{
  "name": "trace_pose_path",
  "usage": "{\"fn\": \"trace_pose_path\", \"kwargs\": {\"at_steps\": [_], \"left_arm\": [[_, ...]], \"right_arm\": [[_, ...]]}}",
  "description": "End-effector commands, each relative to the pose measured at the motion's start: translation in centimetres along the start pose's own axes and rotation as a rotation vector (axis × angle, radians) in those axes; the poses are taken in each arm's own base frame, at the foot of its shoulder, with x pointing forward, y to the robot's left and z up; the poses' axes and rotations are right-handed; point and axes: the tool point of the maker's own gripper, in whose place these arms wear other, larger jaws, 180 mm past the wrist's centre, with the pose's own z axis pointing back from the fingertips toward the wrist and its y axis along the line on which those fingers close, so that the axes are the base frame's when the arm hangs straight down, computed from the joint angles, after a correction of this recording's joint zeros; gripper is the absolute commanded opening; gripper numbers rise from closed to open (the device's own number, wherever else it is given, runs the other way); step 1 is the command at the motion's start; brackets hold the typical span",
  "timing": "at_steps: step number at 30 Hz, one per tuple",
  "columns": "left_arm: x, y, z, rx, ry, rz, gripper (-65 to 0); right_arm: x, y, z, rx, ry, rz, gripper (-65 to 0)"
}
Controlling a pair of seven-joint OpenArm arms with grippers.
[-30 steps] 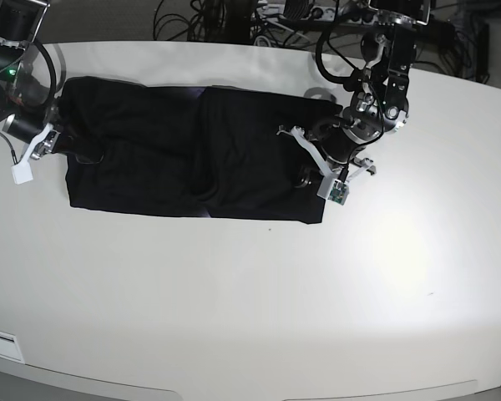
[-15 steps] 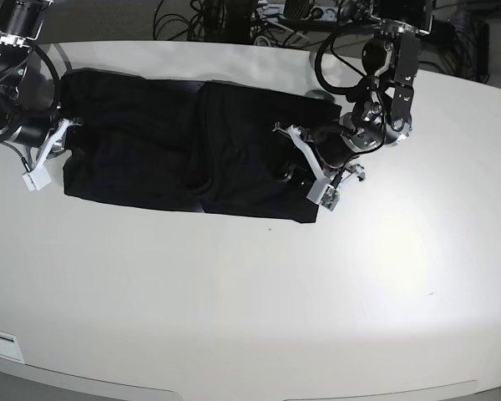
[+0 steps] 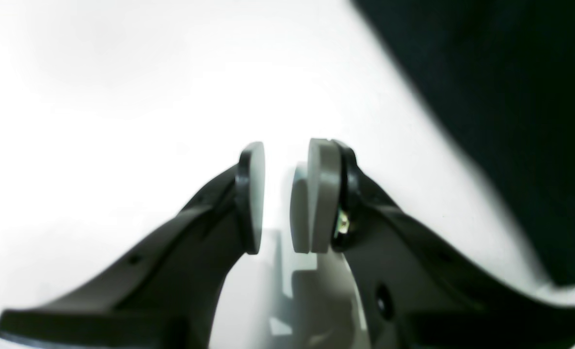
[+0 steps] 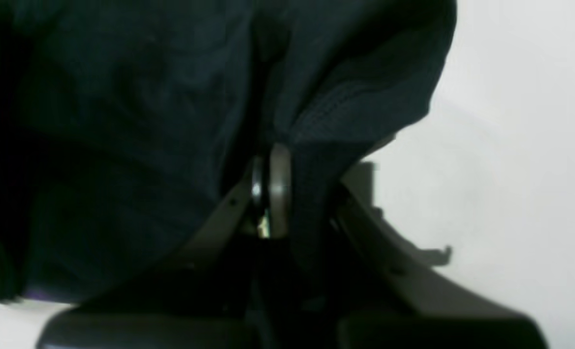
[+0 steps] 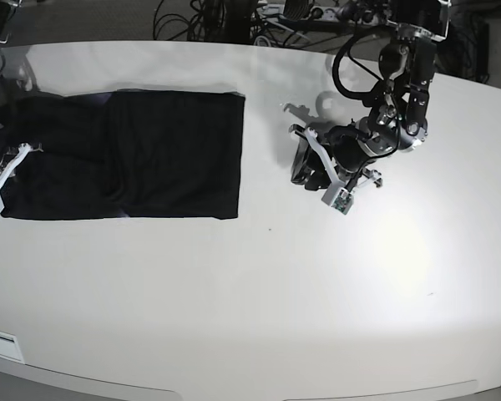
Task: Fold the T-shirt properly
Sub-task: 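Lift the strip end with the right gripper and fold it over toward the left gripper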
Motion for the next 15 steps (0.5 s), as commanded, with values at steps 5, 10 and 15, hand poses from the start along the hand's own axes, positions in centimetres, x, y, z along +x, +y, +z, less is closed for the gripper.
{"fn": "trace_pose_path", "kwargs": {"at_steps": [5,10,15], "left_arm": [[1.6,-0.3,0.3,-0.016,-0.055,-0.006,-47.4],[1.6,-0.3,0.3,-0.016,-0.054,-0.006,-47.4],[1.6,-0.3,0.3,-0.016,-0.055,-0.005,-47.4]], "right_arm": [[4.6,1.6,2.7,0.006,-0.166,0.011,-65.0],[7.2,7.1,4.8,0.198,-0.31,0.038,-65.0],[7.7,11.3,5.5,0.363,-0.382,-0.003,-65.0]]}}
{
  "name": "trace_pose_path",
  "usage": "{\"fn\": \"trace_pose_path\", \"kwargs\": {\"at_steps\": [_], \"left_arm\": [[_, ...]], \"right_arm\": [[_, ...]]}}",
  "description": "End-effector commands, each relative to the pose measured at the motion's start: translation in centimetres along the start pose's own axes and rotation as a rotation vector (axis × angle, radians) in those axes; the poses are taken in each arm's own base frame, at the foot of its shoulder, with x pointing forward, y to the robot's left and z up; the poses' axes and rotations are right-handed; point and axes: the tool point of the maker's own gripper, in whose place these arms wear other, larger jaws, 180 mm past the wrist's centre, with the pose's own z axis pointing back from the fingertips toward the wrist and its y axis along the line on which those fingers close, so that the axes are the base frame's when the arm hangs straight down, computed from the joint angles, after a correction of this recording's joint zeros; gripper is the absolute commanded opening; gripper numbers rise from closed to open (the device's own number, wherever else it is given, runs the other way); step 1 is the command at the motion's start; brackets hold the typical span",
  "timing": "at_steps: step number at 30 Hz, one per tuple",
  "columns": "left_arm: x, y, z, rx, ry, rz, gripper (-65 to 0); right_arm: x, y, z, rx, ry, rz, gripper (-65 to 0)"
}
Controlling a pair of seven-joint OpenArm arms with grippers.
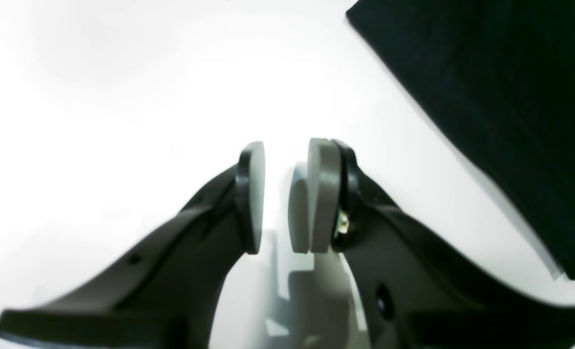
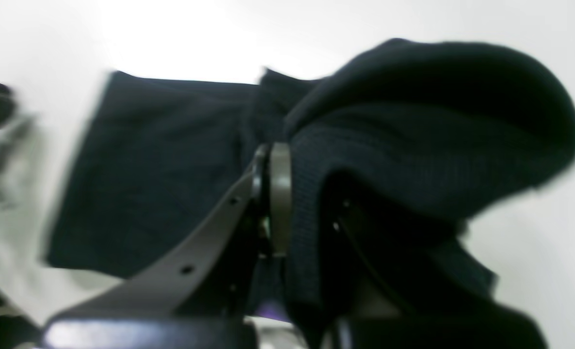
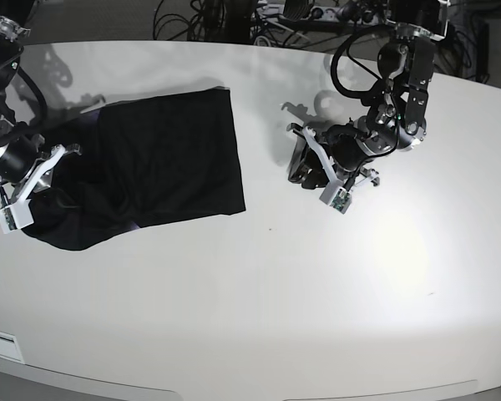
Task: Fold the T-shirt properly
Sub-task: 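Lift the strip end with the right gripper and fold it over toward the left gripper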
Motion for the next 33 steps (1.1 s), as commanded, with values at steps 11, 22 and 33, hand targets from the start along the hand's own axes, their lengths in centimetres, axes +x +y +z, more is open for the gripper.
{"fn": "trace_pose_path", "kwargs": {"at_steps": [11,22,33], "left_arm": [[1.5,0.0,0.3,-0.004,-0.049,-0.018,-47.4],[1.6,0.0,0.3,-0.004,-0.053,-0.017,-47.4],[1.7,-0.2,0.3,-0.014,-0.059,-0.009,-47.4]], "right_arm": [[1.7,9.4,-0.3,0.414,-0.176,-0.081,-65.0],[2.0,12.0,-1.1,0.481,-0.247,-0.154,-65.0],[1.3,15.3,-3.1,0.525,-0.206,-0.127,-65.0]]}}
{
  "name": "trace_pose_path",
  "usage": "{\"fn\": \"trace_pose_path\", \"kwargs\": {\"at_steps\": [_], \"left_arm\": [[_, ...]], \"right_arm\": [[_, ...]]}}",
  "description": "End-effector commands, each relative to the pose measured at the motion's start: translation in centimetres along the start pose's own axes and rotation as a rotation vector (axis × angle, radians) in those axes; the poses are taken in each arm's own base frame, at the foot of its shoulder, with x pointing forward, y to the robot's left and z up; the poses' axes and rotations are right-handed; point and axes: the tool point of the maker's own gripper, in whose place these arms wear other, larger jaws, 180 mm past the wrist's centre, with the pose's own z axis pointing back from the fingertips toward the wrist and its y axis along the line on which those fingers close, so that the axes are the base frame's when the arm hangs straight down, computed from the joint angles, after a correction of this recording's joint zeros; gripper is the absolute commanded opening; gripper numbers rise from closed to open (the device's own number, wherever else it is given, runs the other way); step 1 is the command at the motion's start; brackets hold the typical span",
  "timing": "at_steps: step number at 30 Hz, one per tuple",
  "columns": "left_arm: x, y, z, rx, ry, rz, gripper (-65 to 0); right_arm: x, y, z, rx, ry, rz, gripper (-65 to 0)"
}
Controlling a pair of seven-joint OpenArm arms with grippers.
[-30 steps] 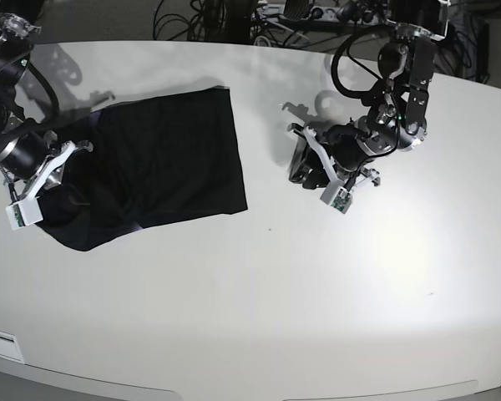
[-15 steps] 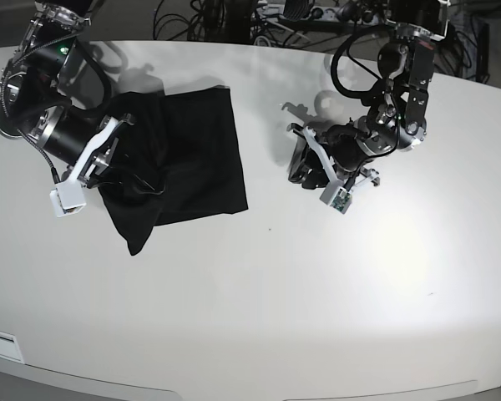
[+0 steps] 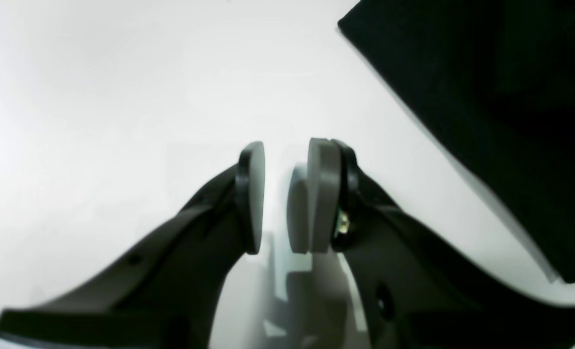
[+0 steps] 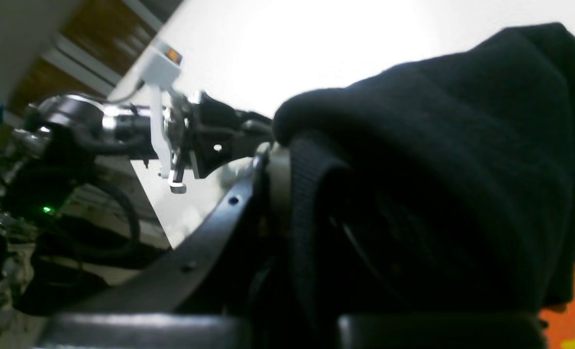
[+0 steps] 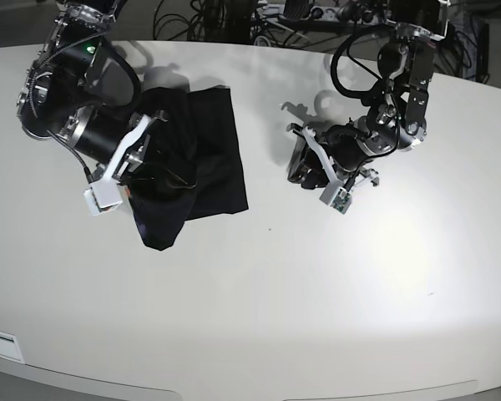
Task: Fold the T-shirt properly
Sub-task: 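Lift the strip end with the right gripper and fold it over toward the left gripper, then flip the folded bundle over with both grippers, exposing the sun print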
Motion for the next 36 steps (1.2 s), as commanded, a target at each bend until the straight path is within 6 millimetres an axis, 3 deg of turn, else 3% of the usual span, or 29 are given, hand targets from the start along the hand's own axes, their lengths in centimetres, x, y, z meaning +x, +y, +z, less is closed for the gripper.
{"fn": "trace_pose_path", "kwargs": {"at_steps": [1,3,4,6,7,8,12,20,22,24,25,28,31,34,36], "left_arm": [[1.6,0.0,0.3,-0.007,-0.054,-0.016,-47.4],[1.6,0.0,0.3,-0.006,-0.053,-0.016,-47.4],[1.6,0.0,0.3,-0.007,-0.053,-0.016,-47.4],[1.6,0.0,0.3,-0.007,-0.054,-0.016,-47.4],[1.6,0.0,0.3,-0.006,-0.053,-0.016,-47.4],[1.7,0.0,0.3,-0.006,-0.054,-0.016,-47.4],[1.7,0.0,0.3,-0.007,-0.055,-0.016,-47.4],[1.4,0.9,0.5,0.031,-0.039,-0.045,-47.4],[1.6,1.5,0.7,0.045,-0.041,-0.049,-51.0],[2.0,2.1,1.1,0.059,-0.053,-0.046,-65.0],[2.3,2.1,1.3,0.053,-0.065,-0.041,-65.0],[3.7,-0.8,2.1,-0.105,-0.123,-0.092,-65.0],[5.5,-5.8,3.8,-0.342,-0.208,-0.156,-65.0],[6.8,-10.1,5.5,-0.536,-0.276,-0.147,-65.0],[6.6,-11.8,5.2,-0.579,-0.267,-0.148,-65.0]], "right_arm": [[1.6,0.9,-0.2,0.033,-0.059,0.03,-65.0],[1.6,1.3,-0.8,0.038,-0.059,0.037,-65.0],[1.6,1.5,-1.0,0.041,-0.061,0.037,-59.0],[1.6,2.1,-1.4,0.064,-0.062,0.049,-34.8],[1.8,2.7,-1.6,0.096,-0.069,0.071,-27.1],[2.1,3.7,-1.7,0.142,-0.079,0.097,-25.6],[2.4,8.8,-1.5,0.416,-0.064,0.187,-26.0],[4.2,8.6,-1.6,0.419,-0.045,0.293,-27.3],[4.4,8.0,-1.4,0.398,-0.039,0.312,-40.2],[4.7,6.2,-1.6,0.306,-0.031,0.339,-65.0],[4.8,5.1,-1.6,0.25,-0.026,0.356,-65.0],[6.1,2.1,-1.6,0.082,-0.059,0.42,-65.0],[7.3,-0.6,-1.2,-0.067,-0.086,0.502,-65.0],[7.2,-3.0,-1.0,-0.147,-0.064,0.504,-65.0],[6.5,-5.4,-1.3,-0.179,-0.023,0.474,-65.0]]}}
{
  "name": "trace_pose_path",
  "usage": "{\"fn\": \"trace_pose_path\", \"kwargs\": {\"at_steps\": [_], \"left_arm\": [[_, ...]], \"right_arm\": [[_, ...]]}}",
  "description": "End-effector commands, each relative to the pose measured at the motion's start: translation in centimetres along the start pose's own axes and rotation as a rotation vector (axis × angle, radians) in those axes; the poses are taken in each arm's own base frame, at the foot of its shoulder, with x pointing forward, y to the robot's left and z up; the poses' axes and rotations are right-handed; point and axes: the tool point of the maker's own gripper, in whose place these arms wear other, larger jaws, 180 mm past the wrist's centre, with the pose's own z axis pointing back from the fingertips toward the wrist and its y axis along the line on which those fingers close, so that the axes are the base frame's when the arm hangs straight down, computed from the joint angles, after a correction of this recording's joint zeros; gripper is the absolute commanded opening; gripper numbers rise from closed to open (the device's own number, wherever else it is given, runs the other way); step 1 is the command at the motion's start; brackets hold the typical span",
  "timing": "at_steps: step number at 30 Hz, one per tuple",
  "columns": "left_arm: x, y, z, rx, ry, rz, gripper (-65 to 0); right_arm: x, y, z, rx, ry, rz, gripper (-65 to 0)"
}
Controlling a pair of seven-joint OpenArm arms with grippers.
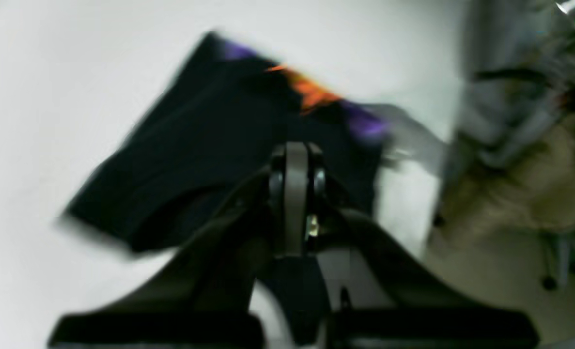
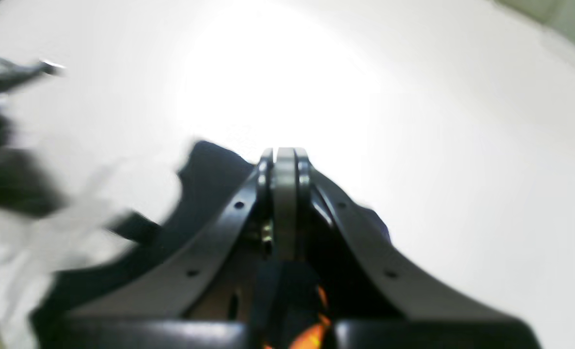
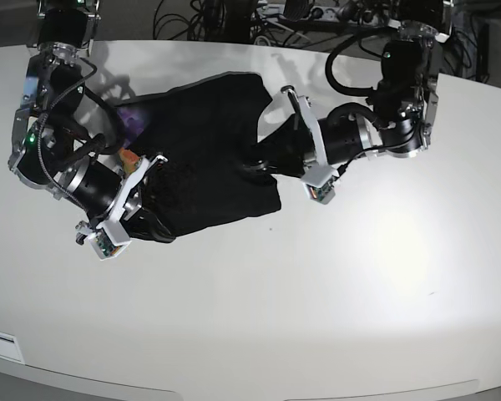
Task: Fold the T-shirt properly
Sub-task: 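Flip the folded bundle over with both grippers, exposing the sun print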
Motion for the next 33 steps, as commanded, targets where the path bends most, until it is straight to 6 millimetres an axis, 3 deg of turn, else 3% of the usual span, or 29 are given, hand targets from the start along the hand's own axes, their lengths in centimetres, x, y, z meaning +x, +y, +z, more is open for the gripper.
{"fn": "trace_pose_path", "kwargs": {"at_steps": [1,9,12,15,19,27,30,33], "left_arm": [[0.6,-0.8,-0.6,-0.024,-0.015,-0.026,-65.0],[-5.8,-3.5,-5.0,-0.067,0.21,-0.11,-65.0],[-8.4,-3.4,-5.6,-0.059,0.296,-0.135,-65.0],[-9.9,-1.7,-5.5,-0.007,0.346,-0.155,-65.0],[-11.0,2.6,-4.6,0.133,0.401,-0.175,-65.0],[-12.4,10.3,-0.4,0.32,0.53,-0.244,-65.0],[-11.6,12.4,1.5,0.383,0.553,-0.271,-65.0],[-11.8,13.2,3.0,0.4,0.581,-0.277,-65.0]], "right_arm": [[0.7,-1.2,-0.2,-0.009,-0.026,0.005,-65.0],[-4.9,-8.8,-4.2,-0.087,0.12,-0.072,-65.0],[-5.6,-10.1,-4.2,-0.095,0.149,-0.095,-65.0],[-6.8,-10.6,-3.5,-0.104,0.199,-0.098,-65.0],[-9.1,-9.8,-1.8,-0.061,0.238,-0.185,-65.0],[-17.2,-6.0,3.3,-0.041,0.365,-0.332,-65.0],[-17.1,-4.9,5.4,-0.05,0.319,-0.373,-65.0],[-13.9,-5.1,6.3,-0.086,0.221,-0.319,-65.0]]}}
